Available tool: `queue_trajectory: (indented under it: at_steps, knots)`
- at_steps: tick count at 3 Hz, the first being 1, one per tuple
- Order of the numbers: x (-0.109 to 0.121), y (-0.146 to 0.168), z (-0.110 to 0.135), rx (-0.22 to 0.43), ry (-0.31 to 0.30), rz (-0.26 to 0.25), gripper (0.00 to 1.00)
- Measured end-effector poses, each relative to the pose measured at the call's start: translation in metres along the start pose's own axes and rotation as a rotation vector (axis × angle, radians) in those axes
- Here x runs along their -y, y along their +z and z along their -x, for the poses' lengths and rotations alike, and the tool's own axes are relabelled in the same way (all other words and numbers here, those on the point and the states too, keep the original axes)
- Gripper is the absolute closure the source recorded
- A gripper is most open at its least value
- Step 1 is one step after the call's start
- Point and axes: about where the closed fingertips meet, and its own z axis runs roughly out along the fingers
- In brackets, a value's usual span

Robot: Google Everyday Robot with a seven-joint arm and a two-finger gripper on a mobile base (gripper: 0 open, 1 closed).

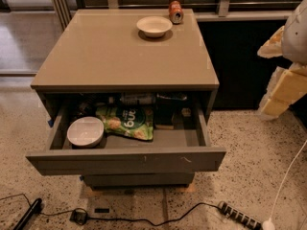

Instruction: Close top drawer

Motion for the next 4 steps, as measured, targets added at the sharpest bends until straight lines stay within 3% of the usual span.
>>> queue_trajectory:
  at_steps: [2,3,4]
  knots:
    - [0.0000,0.0000,0.0000,0.000,0.000,0.000,0.69]
    - [0.0000,0.0000,0.0000,0.000,0.000,0.000,0.99]
    - [-0.0019,0.0019,-0.0013,0.003,0.002,-0.002,1.00]
